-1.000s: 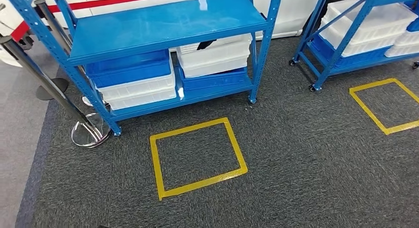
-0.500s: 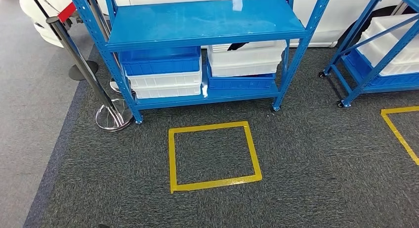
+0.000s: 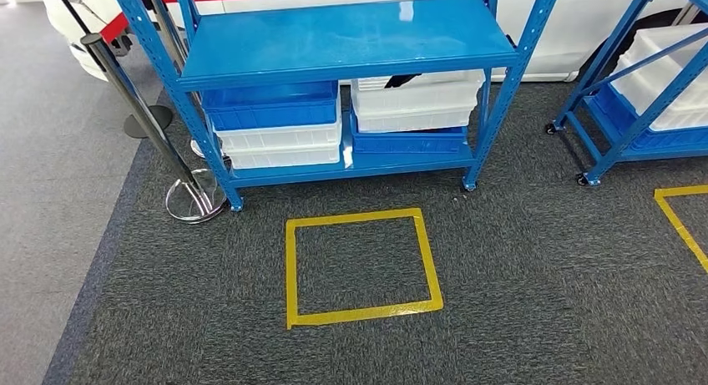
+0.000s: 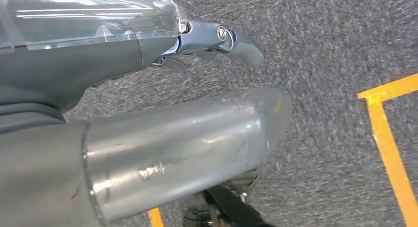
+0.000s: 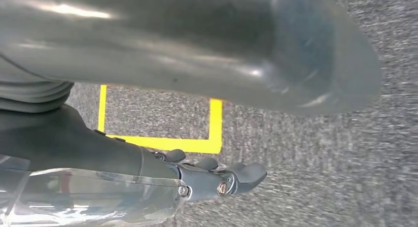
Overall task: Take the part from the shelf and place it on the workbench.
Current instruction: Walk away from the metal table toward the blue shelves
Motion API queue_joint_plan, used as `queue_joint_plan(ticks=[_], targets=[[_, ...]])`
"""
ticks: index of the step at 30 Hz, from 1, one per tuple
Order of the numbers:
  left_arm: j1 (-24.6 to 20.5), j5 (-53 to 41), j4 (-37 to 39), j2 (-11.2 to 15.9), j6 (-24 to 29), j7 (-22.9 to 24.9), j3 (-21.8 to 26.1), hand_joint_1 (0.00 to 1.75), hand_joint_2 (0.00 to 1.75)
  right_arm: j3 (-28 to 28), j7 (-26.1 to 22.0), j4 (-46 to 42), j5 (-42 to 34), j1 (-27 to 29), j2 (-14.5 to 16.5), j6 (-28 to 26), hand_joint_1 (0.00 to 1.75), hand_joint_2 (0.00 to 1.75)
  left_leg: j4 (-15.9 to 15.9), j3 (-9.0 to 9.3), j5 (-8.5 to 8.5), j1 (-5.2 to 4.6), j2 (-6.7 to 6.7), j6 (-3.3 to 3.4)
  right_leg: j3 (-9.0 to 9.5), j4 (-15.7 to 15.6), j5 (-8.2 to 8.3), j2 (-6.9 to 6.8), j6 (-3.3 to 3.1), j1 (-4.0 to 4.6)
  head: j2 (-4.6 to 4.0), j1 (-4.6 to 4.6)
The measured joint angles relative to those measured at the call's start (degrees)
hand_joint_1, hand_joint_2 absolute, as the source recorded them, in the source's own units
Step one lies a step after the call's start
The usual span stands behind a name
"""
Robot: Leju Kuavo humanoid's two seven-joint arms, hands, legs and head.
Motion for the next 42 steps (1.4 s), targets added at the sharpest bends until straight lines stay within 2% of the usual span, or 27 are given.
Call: queue_joint_plan(ticks=[2, 6, 8, 10, 12, 13, 14, 16, 17, 18, 20, 22, 23, 24, 26, 27, 28, 29, 30, 32, 33, 34, 36, 38, 39, 40, 42], targets=[[-0.1, -0.1, 0.0, 0.0, 0.0, 0.0, 0.1, 0.00, 0.00, -0.1, 0.0, 0.0, 0.0, -0.1, 0.2, 0.0, 0.00, 0.00, -4.4, 2.10, 0.38, -0.51, 0.51, 0.78, 0.42, -0.1, -0.52, -0.28, 0.54, 0.04, 0.00, 0.14], [0.2, -0.2, 0.0, -0.1, 0.0, 0.0, 0.1, 0.00, 0.00, -0.3, 0.0, 0.0, -0.2, -0.3, 0.2, 0.2, 0.00, 0.00, -6.6, 4.62, -0.45, -0.28, -0.15, 1.92, 0.83, 1.9, -0.39, -0.46, 1.99, -0.04, 0.01, 0.33], [0.1, -0.2, 0.0, -0.2, 0.0, 0.0, 0.2, 0.00, 0.00, -0.4, -0.1, 0.0, -0.2, -0.4, 0.2, 0.3, 0.00, 0.00, -7.2, 6.12, -0.92, -0.13, -0.33, 2.39, -2.60, 7.0, -1.80, 0.30, 2.38, -0.12, 0.00, 0.76], [0.0, -0.2, 0.0, -0.3, -0.1, 0.0, 0.2, 0.00, 0.00, -0.5, -0.1, 0.0, -0.2, -0.3, 0.2, 0.3, 0.00, 0.00, -7.2, 7.07, -1.77, -0.12, -0.55, 2.51, -8.23, 13.5, -4.22, 1.03, 2.75, -0.27, 0.00, 1.04], [0.2, -0.3, 0.0, -0.4, -0.1, 0.0, 0.2, 0.00, 0.00, -0.6, 0.0, 0.0, -0.2, -0.1, 0.2, 0.3, 0.00, 0.00, -7.2, 8.43, -2.96, 0.01, -0.93, 2.28, -11.68, 15.4, -5.43, 1.13, 3.11, -0.48, 0.01, 1.07], [0.3, -0.3, 0.0, -0.5, -0.1, 0.0, 0.2, 0.00, 0.00, -0.7, 0.1, 0.0, -0.2, 0.1, 0.1, 0.3, 0.00, 0.00, -7.2, 9.34, -3.67, 0.12, -1.11, 2.11, -12.07, 13.7, -4.68, 1.12, 3.23, -0.59, 0.00, 1.10], [0.4, -0.3, 0.0, -0.5, -0.1, 0.0, 0.2, 0.00, 0.00, -0.8, 0.1, 0.0, -0.2, 0.2, 0.1, 0.3, 0.00, 0.00, -7.2, 10.31, -4.49, 0.22, -1.23, 1.89, -11.85, 10.7, -2.48, 1.12, 3.26, -0.70, 0.00, 1.11], [0.4, -0.3, 0.0, -0.7, -0.1, 0.0, 0.2, 0.00, 0.00, -0.9, 0.2, 0.0, -0.2, 0.5, 0.1, 0.4, 0.00, 0.00, -7.3, 12.03, -6.23, 0.25, -1.38, 1.33, -11.07, 4.4, 4.49, 1.11, 3.00, -0.68, 0.00, 1.26], [0.4, -0.3, 0.0, -0.7, -0.1, 0.0, 0.2, 0.00, 0.00, -1.0, 0.3, 0.0, -0.2, 0.4, 0.0, 0.4, 0.00, 0.00, -7.5, 12.73, -7.05, 0.20, -1.41, 0.95, -10.73, 2.6, 6.95, 1.13, 2.69, -0.56, 0.01, 1.28], [0.2, -0.3, 0.0, -0.7, -0.1, 0.0, 0.2, 0.00, 0.00, -1.0, 0.3, 0.0, -0.2, 0.4, 0.0, 0.4, 0.00, 0.00, -7.7, 13.48, -7.41, 0.11, -1.42, 0.53, -10.41, 1.8, 8.07, 1.20, 2.29, -0.47, 0.00, 1.33], [-0.1, -0.3, 0.0, -0.7, -0.1, 0.0, 0.2, 0.00, 0.00, -1.1, 0.4, 0.0, -0.2, 0.2, 0.0, 0.4, 0.00, 0.00, -6.4, 13.95, -6.62, 0.02, -1.39, -0.20, -9.07, 1.4, 7.02, 1.33, 1.37, -0.51, 0.00, 1.22], [-0.3, -0.3, 0.0, -0.8, -0.1, 0.0, 0.3, 0.00, 0.00, -1.2, 0.4, 0.0, -0.2, 0.3, 0.0, 0.4, 0.00, 0.00, -0.4, 11.36, -4.33, 0.07, -1.11, -0.72, -7.08, 0.9, 5.89, 1.27, 0.54, -0.69, 0.00, 0.97], [-0.3, -0.3, 0.0, -0.8, -0.1, 0.0, 0.3, 0.00, 0.00, -1.2, 0.4, 0.0, -0.2, 0.3, 0.0, 0.4, 0.00, 0.00, 3.6, 8.85, -4.10, 0.12, -0.93, -0.96, -6.08, 0.8, 5.17, 1.25, 0.22, -0.73, 0.00, 0.84], [-0.3, -0.3, 0.0, -0.8, -0.1, 0.0, 0.3, 0.00, 0.00, -1.2, 0.4, 0.0, -0.2, 0.3, 0.0, 0.4, 0.00, 0.00, 7.3, 6.08, -5.01, 0.15, -0.78, -1.15, -5.12, 0.7, 4.33, 1.23, -0.01, -0.70, 0.00, 0.71], [-0.1, -0.3, 0.0, -0.8, -0.1, 0.0, 0.4, 0.00, 0.00, -1.3, 0.4, 0.0, -0.2, 0.3, 0.0, 0.5, 0.00, 0.00, 10.9, 1.28, -10.31, 0.18, -0.69, -1.39, -3.17, 0.7, 2.55, 1.36, -0.19, -0.65, 0.01, 0.62], [0.0, -0.3, 0.1, -0.8, -0.1, 0.0, 0.4, 0.00, 0.00, -1.3, 0.4, 0.0, -0.2, 0.3, 0.0, 0.5, 0.00, 0.00, 10.8, -0.34, -12.97, 0.19, -0.68, -1.39, -2.05, 0.7, 1.63, 1.43, -0.18, -0.63, 0.01, 0.62], [0.2, -0.4, 0.1, -0.8, -0.1, 0.0, 0.5, 0.00, 0.00, -1.3, 0.4, 0.0, -0.1, 0.4, 0.0, 0.5, 0.00, 0.00, 9.5, -1.43, -14.37, 0.19, -0.66, -1.29, -0.85, 0.7, 0.65, 1.48, -0.13, -0.59, 0.01, 0.60], [0.3, -0.4, 0.1, -0.8, -0.1, 0.0, 0.6, 0.00, 0.00, -1.3, 0.4, 0.0, -0.1, 0.4, 0.0, 0.5, 0.00, 0.00, 7.3, -2.12, -13.84, 0.17, -0.64, -1.06, 0.38, 0.7, -0.35, 1.49, -0.06, -0.51, 0.01, 0.58], [0.5, -0.4, 0.1, -0.8, -0.1, 0.0, 0.7, 0.00, 0.00, -1.4, 0.4, 0.0, -0.1, 0.6, 0.0, 0.6, 0.00, 0.00, 4.4, -2.55, -10.67, 0.08, -0.54, -0.62, 1.44, 0.6, -1.33, 1.47, 0.01, -0.47, 0.00, 0.55], [0.9, -0.4, 0.2, -0.8, -0.1, 0.1, 0.9, 0.00, 0.00, -1.4, 0.4, 0.2, -0.1, 0.6, 0.2, 0.7, 0.00, 0.00, -0.8, -2.98, -1.38, -0.41, -0.30, 0.32, 3.18, 0.6, -3.18, 1.61, 0.44, -0.31, 0.00, 0.59], [1.1, -0.4, 0.3, -0.8, -0.1, 0.1, 1.0, 0.00, 0.00, -1.4, 0.4, 0.2, -0.1, 0.6, 0.2, 0.7, 0.00, 0.00, -2.2, -2.87, 1.81, -0.68, -0.22, 0.73, 4.00, 0.5, -3.85, 1.71, 0.78, -0.33, 0.00, 0.57], [1.1, -0.4, 0.3, -0.8, -0.1, 0.1, 1.1, 0.00, 0.00, -1.4, 0.3, 0.3, -0.1, 0.5, 0.3, 0.8, 0.00, 0.00, -2.9, -2.43, 2.91, -0.85, -0.24, 1.05, 4.66, 0.6, -4.00, 1.80, 1.24, -0.30, 0.01, 0.58], [0.7, -0.4, 0.3, -0.8, -0.1, 0.1, 1.1, 0.00, 0.00, -1.4, 0.4, 0.3, 0.0, 0.1, 0.3, 0.8, 0.00, 0.00, -3.9, -0.51, 1.96, -0.72, -0.52, 1.64, 4.35, 2.8, -2.53, 1.70, 2.03, -0.38, 0.01, 0.45], [0.3, -0.4, 0.3, -0.7, -0.1, 0.1, 1.1, 0.00, 0.00, -1.4, 0.4, 0.2, 0.0, -0.5, 0.3, 0.9, 0.00, 0.00, -5.3, 1.79, 1.12, -0.40, -0.69, 2.25, 0.39, 9.4, 0.08, 1.53, 2.61, -0.38, 0.00, 0.67], [0.3, -0.5, 0.3, -0.8, -0.1, 0.2, 1.1, 0.00, 0.00, -1.4, 0.4, 0.2, 0.1, -0.6, 0.4, 0.9, 0.00, 0.00, -5.8, 2.78, 0.62, -0.29, -0.64, 2.44, -2.15, 12.7, 0.28, 1.49, 2.78, -0.44, 0.00, 0.79], [0.2, -0.5, 0.3, -0.8, -0.1, 0.2, 1.2, 0.00, 0.00, -1.4, 0.4, 0.2, 0.1, -0.7, 0.4, 0.9, 0.00, 0.00, -6.2, 3.94, -0.10, -0.24, -0.67, 2.61, -4.90, 15.4, -0.93, 1.50, 2.93, -0.44, 0.00, 0.91], [0.2, -0.5, 0.3, -0.8, -0.1, 0.2, 1.2, 0.00, 0.00, -1.4, 0.6, 0.2, 0.2, -0.4, 0.3, 0.9, 0.00, 0.00, -6.4, 6.21, -1.75, -0.11, -0.96, 2.51, -8.93, 17.0, -6.44, 1.50, 2.98, -0.51, 0.00, 0.96]])
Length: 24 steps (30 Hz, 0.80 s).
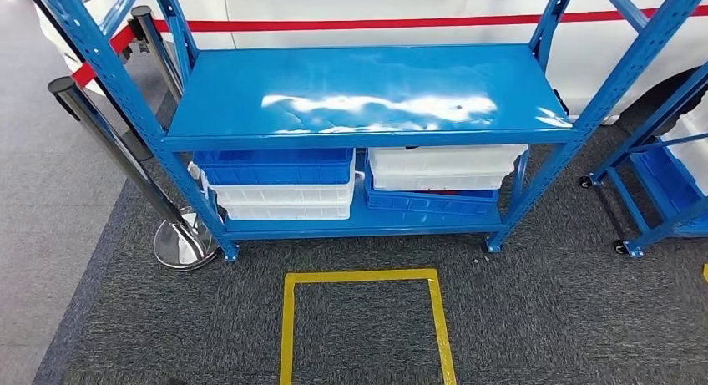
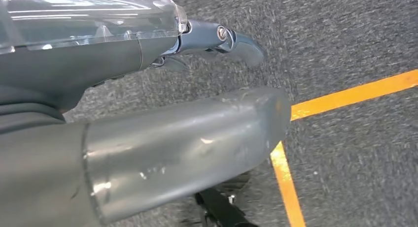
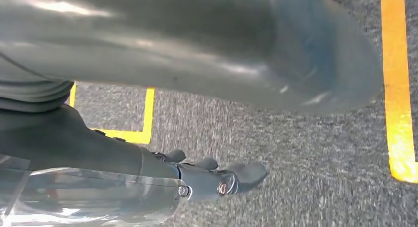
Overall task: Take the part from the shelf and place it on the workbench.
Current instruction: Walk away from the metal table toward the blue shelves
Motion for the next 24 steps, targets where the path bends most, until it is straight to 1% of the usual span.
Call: queue_joint_plan(ticks=[1, 2, 3, 4, 5, 6, 7, 8, 9, 10, 11, 12, 13, 14, 15, 16, 17, 18, 20, 21, 22, 23, 24], targets=[[0.1, 0.0, 0.0, 0.0, 0.0, 0.1, 0.0, 0.00, 0.00, 0.0, 0.1, 0.0, 0.0, 0.2, 0.0, 0.0, 0.00, 0.00, 0.0, 1.34, -1.04, 0.09, -0.21, -0.13, -1.42, -0.7, -2.68, 0.00, 0.05, -0.04, 0.00, 0.03], [0.3, 0.0, 0.0, -0.1, 0.0, 0.2, 0.0, 0.00, 0.00, 0.0, 0.2, 0.0, 0.0, 0.4, -0.1, 0.0, 0.00, 0.00, -0.1, 2.69, -2.10, 0.19, -0.38, -0.31, -2.33, -2.5, -3.66, -0.01, 0.04, -0.06, 0.00, 0.04], [0.4, 0.0, 0.0, -0.1, 0.0, 0.3, 0.0, 0.00, 0.00, 0.0, 0.3, 0.0, 0.1, 0.5, -0.1, 0.0, 0.00, 0.00, -0.1, 4.01, -3.21, 0.27, -0.48, -0.51, -2.88, -5.0, -2.18, -0.03, 0.09, -0.09, 0.00, 0.05], [0.5, -0.1, 0.0, -0.1, 0.0, 0.3, 0.0, 0.00, 0.00, 0.0, 0.3, 0.0, 0.1, 0.8, -0.1, 0.0, 0.00, 0.00, 0.0, 5.24, -4.39, 0.28, -0.51, -0.72, -3.30, -8.3, 2.59, -0.08, 0.10, -0.11, 0.00, 0.11], [0.5, -0.1, 0.1, -0.2, 0.0, 0.4, 0.0, 0.00, 0.00, 0.0, 0.3, 0.0, 0.2, 0.9, -0.1, 0.0, 0.00, 0.00, 0.0, 6.17, -5.53, 0.21, -0.59, -1.00, -3.48, -11.0, 7.81, -0.16, -0.04, -0.05, 0.00, 0.19], [0.4, -0.2, 0.1, -0.2, 0.0, 0.4, 0.1, 0.00, 0.00, -0.1, 0.3, 0.0, 0.2, 1.0, -0.1, 0.0, 0.00, 0.00, 0.0, 7.00, -6.59, 0.05, -0.63, -1.37, -3.50, -12.7, 12.29, -0.14, -0.27, 0.03, 0.00, 0.17], [0.3, -0.3, 0.1, -0.2, 0.0, 0.4, 0.1, 0.00, 0.00, -0.1, 0.3, 0.1, 0.2, 1.0, -0.1, 0.0, 0.00, 0.00, 0.0, 7.85, -7.26, -0.09, -0.68, -1.76, -3.40, -13.5, 14.97, -0.11, -0.67, 0.08, 0.00, 0.08], [0.1, -0.5, 0.2, -0.1, 0.0, 0.4, 0.1, 0.00, 0.00, -0.1, 0.3, 0.1, 0.3, 0.8, -0.1, 0.0, 0.00, 0.00, 0.3, 8.21, -7.30, -0.17, -0.73, -2.16, -3.02, -13.4, 14.87, -0.08, -1.15, 0.12, 0.01, 0.00], [-0.1, -0.6, 0.2, -0.1, 0.1, 0.5, 0.2, 0.00, 0.00, -0.1, 0.3, 0.1, 0.3, 0.7, -0.1, 0.0, 0.00, 0.00, 1.7, 7.80, -6.48, -0.17, -0.67, -2.49, -2.48, -13.6, 14.47, 0.00, -1.59, 0.03, 0.01, -0.12], [-0.3, -0.7, 0.2, -0.1, 0.1, 0.5, 0.2, 0.00, 0.00, -0.1, 0.3, 0.1, 0.3, 0.5, -0.1, 0.0, 0.00, 0.00, 4.5, 6.35, -4.93, -0.09, -0.54, -2.79, -1.79, -14.0, 14.05, -0.04, -2.01, -0.08, 0.01, -0.17], [-0.4, -0.8, 0.2, -0.1, 0.2, 0.5, 0.2, 0.00, 0.00, -0.1, 0.3, 0.1, 0.3, 0.4, -0.1, 0.0, 0.00, 0.00, 8.3, 3.91, -3.62, -0.03, -0.36, -3.08, -1.00, -14.5, 13.71, -0.08, -2.36, -0.15, 0.01, -0.18], [-0.5, -0.9, 0.2, -0.1, 0.3, 0.5, 0.2, 0.00, 0.00, -0.2, 0.2, 0.1, 0.4, 0.4, -0.1, 0.0, 0.00, 0.00, 12.3, 1.21, -3.27, 0.03, -0.15, -3.36, -0.16, -15.0, 13.33, -0.07, -2.63, -0.20, 0.01, -0.28], [-0.5, -1.0, 0.2, -0.1, 0.5, 0.6, 0.2, 0.00, 0.00, -0.2, 0.2, 0.1, 0.4, 0.4, -0.1, 0.0, 0.00, 0.00, 15.3, -1.24, -4.38, 0.08, 0.05, -3.64, 0.69, -15.4, 12.86, -0.06, -2.84, -0.19, 0.01, -0.33], [-0.5, -1.0, 0.2, -0.1, 0.7, 0.7, 0.2, 0.00, 0.00, -0.2, 0.2, 0.1, 0.4, 0.3, -0.1, 0.0, 0.00, 0.00, 16.9, -3.22, -6.91, 0.09, 0.15, -3.82, 1.54, -15.6, 12.31, 0.00, -2.96, -0.17, 0.01, -0.38], [-0.4, -1.1, 0.2, -0.1, 0.8, 0.8, 0.2, 0.00, 0.00, -0.3, 0.2, 0.1, 0.4, 0.3, -0.1, 0.0, 0.00, 0.00, 17.4, -4.65, -9.66, 0.10, 0.22, -3.92, 2.38, -15.8, 11.74, 0.07, -2.99, -0.14, 0.01, -0.39], [-0.4, -1.1, 0.2, -0.1, 0.9, 0.8, 0.2, 0.00, 0.00, -0.3, 0.2, 0.1, 0.4, 0.3, -0.1, 0.0, 0.00, 0.00, 16.7, -5.56, -11.58, 0.10, 0.26, -3.90, 3.24, -15.9, 11.13, 0.13, -2.99, -0.09, 0.01, -0.39], [-0.4, -1.1, 0.2, -0.1, 0.9, 0.8, 0.2, 0.00, 0.00, -0.3, 0.2, 0.1, 0.4, 0.3, -0.1, 0.0, 0.00, 0.00, 15.0, -5.95, -11.83, 0.09, 0.30, -3.77, 4.08, -15.9, 10.51, 0.16, -2.98, -0.01, 0.01, -0.40], [-0.4, -1.1, 0.2, -0.1, 1.0, 0.9, 0.2, 0.00, 0.00, -0.4, 0.2, 0.1, 0.4, 0.3, -0.1, 0.0, 0.00, 0.00, 12.2, -5.85, -9.92, 0.05, 0.33, -3.48, 4.87, -15.9, 9.96, 0.16, -2.96, 0.10, 0.01, -0.42], [-0.3, -1.1, 0.2, -0.1, 1.0, 0.8, 0.2, 0.00, 0.00, -0.4, 0.3, 0.1, 0.4, 0.3, 0.1, 0.0, 0.00, 0.00, 5.8, -5.28, -3.02, -0.29, 0.43, -2.45, 5.89, -15.9, 9.06, 0.22, -2.79, 0.32, 0.01, -0.42], [-0.2, -1.1, 0.2, 0.0, 1.1, 0.8, 0.3, 0.00, 0.00, -0.4, 0.3, 0.2, 0.4, 0.3, 0.1, 0.1, 0.00, 0.00, 3.7, -5.12, -0.36, -0.50, 0.43, -1.96, 6.09, -15.8, 8.70, 0.31, -2.57, 0.41, 0.01, -0.42], [-0.2, -1.1, 0.2, 0.0, 1.1, 0.8, 0.3, 0.00, 0.00, -0.4, 0.4, 0.2, 0.5, 0.2, 0.2, 0.1, 0.00, 0.00, 2.6, -5.14, 1.19, -0.70, 0.42, -1.54, 6.12, -15.8, 8.41, 0.42, -2.29, 0.46, 0.01, -0.40], [-0.2, -1.1, 0.2, 0.0, 1.2, 0.8, 0.3, 0.00, 0.00, -0.4, 0.4, 0.2, 0.5, 0.1, 0.3, 0.1, 0.00, 0.00, 2.5, -5.19, 1.46, -0.82, 0.33, -1.25, 6.22, -15.8, 8.19, 0.53, -1.94, 0.52, 0.01, -0.43], [-0.2, -1.2, 0.2, 0.0, 1.2, 0.8, 0.3, 0.00, 0.00, -0.4, 0.4, 0.2, 0.5, 0.1, 0.2, 0.1, 0.00, 0.00, 2.1, -4.90, 2.01, -0.66, 0.29, -0.99, 6.34, -15.9, 7.97, 0.51, -1.59, 0.63, 0.01, -0.44]])
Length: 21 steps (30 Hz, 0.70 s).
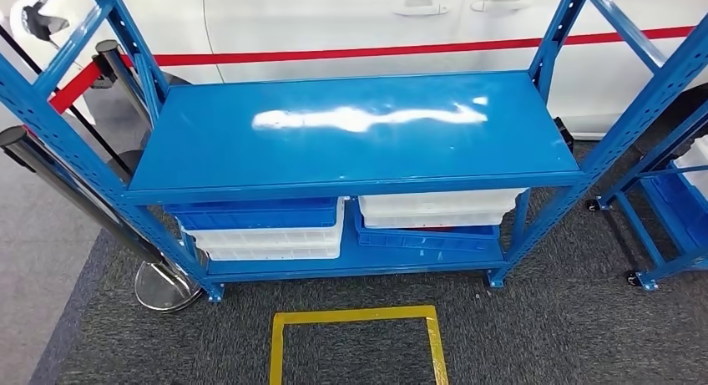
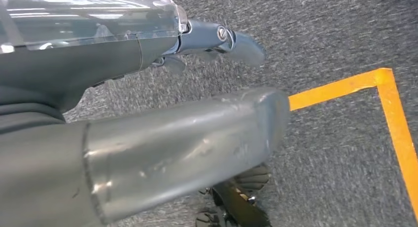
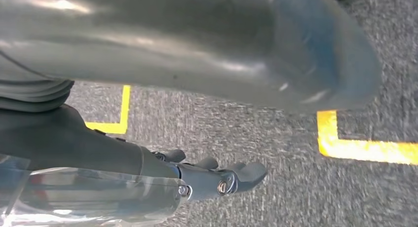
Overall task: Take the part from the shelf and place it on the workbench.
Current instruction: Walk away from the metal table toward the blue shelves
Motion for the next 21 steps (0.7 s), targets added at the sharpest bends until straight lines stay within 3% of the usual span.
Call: queue_joint_plan(ticks=[2, 3, 6, 7, 8, 10, 12, 16, 18, 21], targets=[[-0.1, -0.3, 0.0, -0.1, 0.0, 0.0, 0.0, 0.00, 0.00, 0.0, 0.0, 0.0, 0.1, 0.0, -0.1, 0.0, 0.00, 0.00, -1.0, 0.83, 0.70, 0.35, 0.00, 0.51, -0.09, 0.9, -1.07, -0.17, 0.56, 0.14, 0.00, 0.08], [-0.1, -0.5, 0.0, -0.1, 0.0, 0.0, 0.0, 0.00, 0.00, 0.0, 0.0, 0.0, 0.1, 0.0, -0.1, 0.0, 0.00, 0.00, -1.5, 1.23, 0.88, 0.55, 0.04, 0.74, -1.03, 3.0, -2.43, -0.26, 0.78, 0.17, 0.00, 0.18], [-0.2, -0.8, 0.0, -0.2, 0.0, 0.0, 0.0, 0.00, 0.00, 0.0, 0.0, 0.0, 0.2, 0.0, -0.1, 0.0, 0.00, 0.00, -1.8, 1.66, 0.58, 0.52, 0.13, 1.22, -6.53, 13.1, -6.78, -0.34, 1.40, -0.36, 0.00, 0.33], [-0.2, -0.9, 0.0, -0.2, 0.0, 0.0, 0.0, 0.00, 0.00, 0.0, 0.0, 0.0, 0.2, 0.0, -0.1, 0.0, 0.00, 0.00, -1.7, 1.82, 0.38, 0.52, 0.09, 1.24, -7.55, 14.5, -6.58, -0.34, 1.62, -0.57, 0.00, 0.33], [-0.1, -0.9, 0.0, -0.2, 0.0, 0.0, 0.0, 0.00, 0.00, 0.0, 0.0, 0.0, 0.2, 0.1, -0.1, 0.0, 0.00, 0.00, -1.7, 2.04, 0.15, 0.55, 0.02, 1.18, -7.56, 13.7, -5.27, -0.35, 1.80, -0.76, 0.00, 0.33], [-0.1, -1.0, 0.0, -0.2, 0.0, 0.0, 0.0, 0.00, 0.00, -0.1, 0.0, 0.0, 0.3, 0.1, -0.1, 0.0, 0.00, 0.00, -1.4, 2.56, -0.50, 0.62, -0.14, 0.87, -4.86, 6.9, -0.70, -0.36, 1.88, -1.06, 0.00, 0.35], [-0.1, -0.9, 0.0, -0.2, 0.0, -0.1, 0.0, 0.00, 0.00, -0.1, 0.0, 0.0, 0.3, 0.0, -0.1, 0.0, 0.00, 0.00, -0.9, 2.74, -1.23, 0.45, -0.22, 0.27, -2.22, 0.9, 1.79, -0.33, 1.61, -0.97, 0.00, 0.32], [-0.3, -0.7, 0.0, -0.2, 0.1, -0.1, 0.2, 0.00, 0.00, -0.2, -0.1, 0.0, 0.4, -0.1, -0.1, 0.0, 0.00, 0.00, -1.0, 3.04, -1.83, 0.47, -0.24, -1.00, -1.44, -0.6, 1.73, -0.26, 0.61, -0.83, -0.01, 0.22], [-0.3, -0.7, 0.0, -0.1, 0.2, -0.1, 0.4, 0.00, 0.00, -0.4, -0.2, 0.0, 0.4, -0.1, 0.0, 0.0, 0.00, 0.00, 1.4, 2.20, -3.56, 0.58, -0.10, -1.67, -1.05, -1.2, 1.86, -0.43, -0.04, -1.19, 0.00, 0.00], [-0.2, -0.7, 0.0, -0.1, 0.2, 0.0, 0.9, 0.00, 0.00, -0.8, -0.6, 0.0, 0.3, -0.1, 0.1, 0.1, 0.00, 1.31, 11.7, -2.75, -8.55, 1.09, 0.04, -2.56, -0.75, -1.4, 1.70, -0.69, -0.54, -1.33, 0.00, -0.26]])
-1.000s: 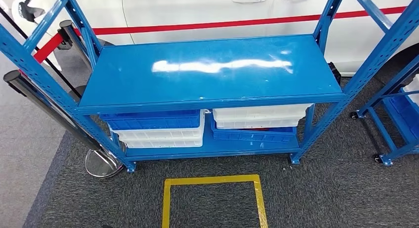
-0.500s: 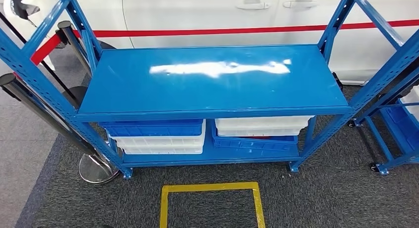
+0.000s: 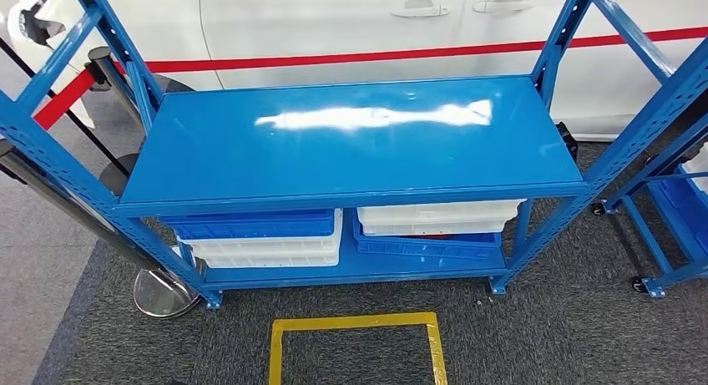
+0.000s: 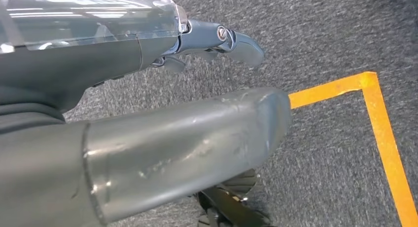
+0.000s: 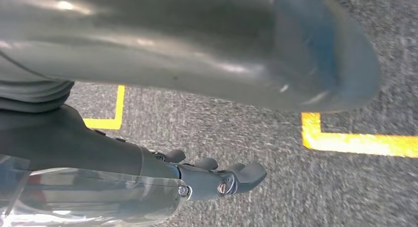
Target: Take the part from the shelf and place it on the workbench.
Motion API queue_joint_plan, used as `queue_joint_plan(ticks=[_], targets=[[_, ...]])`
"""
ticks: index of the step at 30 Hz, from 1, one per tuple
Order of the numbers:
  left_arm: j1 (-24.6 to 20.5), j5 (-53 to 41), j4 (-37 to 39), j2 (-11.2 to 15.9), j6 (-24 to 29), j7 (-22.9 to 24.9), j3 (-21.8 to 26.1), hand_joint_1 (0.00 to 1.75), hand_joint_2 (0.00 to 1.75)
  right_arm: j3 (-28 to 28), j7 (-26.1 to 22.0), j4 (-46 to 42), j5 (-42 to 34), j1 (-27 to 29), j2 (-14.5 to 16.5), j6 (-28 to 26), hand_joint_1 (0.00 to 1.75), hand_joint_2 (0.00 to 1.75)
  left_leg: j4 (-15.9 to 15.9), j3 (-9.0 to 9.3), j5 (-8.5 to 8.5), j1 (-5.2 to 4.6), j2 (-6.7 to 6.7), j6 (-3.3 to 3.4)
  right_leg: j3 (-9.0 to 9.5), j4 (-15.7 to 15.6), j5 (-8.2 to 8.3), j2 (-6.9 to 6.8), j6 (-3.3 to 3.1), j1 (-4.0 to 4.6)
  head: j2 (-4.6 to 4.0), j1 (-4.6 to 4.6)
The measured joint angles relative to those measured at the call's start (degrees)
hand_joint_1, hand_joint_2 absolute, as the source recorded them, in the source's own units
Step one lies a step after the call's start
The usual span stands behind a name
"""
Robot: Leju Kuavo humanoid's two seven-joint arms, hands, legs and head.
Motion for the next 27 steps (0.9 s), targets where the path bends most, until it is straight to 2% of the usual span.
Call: queue_joint_plan(ticks=[1, 2, 3, 4, 5, 6, 7, 8, 9, 11, 12, 15, 16, 21, 27], targets=[[0.1, 0.0, 0.0, 0.0, 0.0, 0.1, 0.1, 0.00, 0.00, -0.1, -0.1, 0.0, 0.0, 0.0, 0.0, 0.0, 0.00, 1.75, 2.3, -1.30, -0.45, 0.21, 0.01, -0.23, 0.07, 0.0, -0.10, -0.02, 0.01, -0.02, 0.00, -0.01], [0.1, 0.0, 0.0, 0.0, 0.0, 0.2, 0.2, 0.00, 0.00, -0.2, -0.3, 0.0, 0.0, 0.0, 0.0, 0.0, 0.00, 1.75, 2.7, -1.66, 0.24, 0.43, 0.02, -0.47, 0.18, 0.1, -0.23, -0.02, 0.06, -0.10, 0.00, 0.00], [0.1, 0.0, 0.0, 0.0, 0.0, 0.3, 0.3, 0.00, 0.00, -0.2, -0.3, 0.0, -0.1, 0.0, 0.1, 0.0, 0.00, 1.75, 0.8, -0.94, 1.92, 0.70, 0.05, -0.84, 0.31, 0.2, -0.42, -0.02, 0.13, -0.22, 0.00, 0.01], [0.1, -0.1, 0.0, 0.0, 0.0, 0.5, 0.3, 0.00, 0.00, -0.3, -0.2, 0.0, -0.1, 0.0, 0.1, -0.1, 0.00, 1.31, -2.8, 0.65, 4.18, 1.09, 0.09, -1.41, 0.44, 0.5, -0.70, -0.01, 0.28, -0.37, 0.00, -0.01], [0.1, -0.2, 0.0, 0.0, 0.0, 0.6, 0.4, 0.00, 0.00, -0.4, -0.2, 0.0, -0.1, -0.1, 0.1, -0.1, 0.00, 0.87, -6.4, 2.29, 5.68, 1.42, 0.05, -2.20, 0.42, 1.0, -1.07, 0.03, 0.54, -0.29, 0.00, -0.10], [0.1, -0.3, 0.0, -0.1, 0.0, 0.8, 0.5, 0.00, 0.00, -0.5, -0.3, 0.0, -0.2, -0.1, 0.0, -0.2, 0.00, 0.44, -9.2, 3.53, 6.79, 1.67, -0.15, -2.19, 0.33, 1.5, -1.48, 0.12, 0.81, -0.20, 0.00, -0.26], [0.1, -0.4, 0.1, -0.2, 0.0, 1.0, 0.6, 0.00, 0.00, -0.6, -0.4, -0.1, -0.3, -0.2, 0.0, -0.2, 0.00, 0.00, -10.7, 4.24, 7.14, 1.79, -0.31, -1.88, 0.20, 1.9, -1.76, 0.23, 1.11, 0.02, 0.00, -0.35], [0.1, -0.5, 0.1, -0.3, 0.2, 1.2, 0.8, 0.00, 0.00, -0.7, -0.6, -0.1, -0.4, -0.2, 0.0, -0.2, 0.00, 0.00, -11.1, 4.38, 6.90, 1.74, -0.50, -1.40, 0.09, 2.1, -1.91, 0.35, 1.35, 0.24, 0.00, -0.41], [0.1, -0.7, 0.1, -0.3, 0.5, 1.3, 1.0, 0.00, 0.00, -0.8, -0.8, -0.1, -0.4, -0.2, 0.1, -0.2, 0.00, 0.00, -11.1, 4.38, 7.04, 1.65, -0.61, -0.58, 0.11, 2.1, -1.91, 0.43, 1.49, 0.23, 0.00, -0.40], [0.1, -1.0, 0.1, -0.4, 1.1, 1.6, 1.3, 0.00, 0.00, -0.8, -0.8, -0.1, -0.3, -0.2, 0.2, -0.2, 0.00, 0.00, -11.1, 4.39, 6.92, 1.49, -0.59, -0.45, 0.27, 1.7, -1.73, 0.47, 1.73, 0.20, 0.00, -0.29], [0.1, -1.1, 0.1, -0.5, 1.3, 1.7, 1.5, 0.00, 0.44, -0.9, -0.7, -0.1, -0.3, -0.3, 0.3, -0.2, 0.00, 0.00, -11.1, 4.39, 6.92, 1.42, -0.59, -0.33, 0.35, 1.6, -1.68, 0.47, 1.82, 0.14, 0.00, -0.27], [0.0, -1.0, 0.1, -0.5, 1.8, 1.7, 1.8, 0.00, 1.75, -1.3, -0.4, -0.1, -0.3, -0.3, 0.3, -0.2, 0.00, 1.31, -11.1, 4.41, 6.84, 1.20, -0.60, -0.06, 0.48, 1.3, -1.60, 0.47, 2.11, -0.01, 0.00, -0.25], [0.0, -1.0, 0.1, -0.5, 2.1, 1.7, 1.9, 0.00, 1.75, -1.4, -0.1, -0.1, -0.3, -0.4, 0.4, -0.2, 0.00, 1.75, -11.1, 4.41, 6.83, 1.13, -0.60, -0.01, 0.49, 1.3, -1.58, 0.47, 2.20, -0.04, 0.00, -0.25], [0.1, -0.4, 0.0, -0.5, 3.8, 3.3, 1.8, 0.00, 1.75, -0.8, 3.3, -0.1, -0.8, -0.2, 0.6, 0.5, 0.00, 1.75, -11.1, 4.45, 6.82, 0.99, -0.60, 0.03, 0.49, 1.2, -1.55, 0.47, 2.29, -0.05, 0.00, -0.27], [1.0, 3.6, -0.5, -0.5, 3.7, 6.1, -0.9, 0.00, 1.75, 4.3, 5.0, -0.6, -6.5, 0.7, 0.5, 1.6, 0.00, 1.75, -11.3, 4.59, 6.84, 0.99, -0.59, 0.05, 0.48, 1.2, -1.55, 0.47, 2.30, -0.03, 0.00, -0.28]])
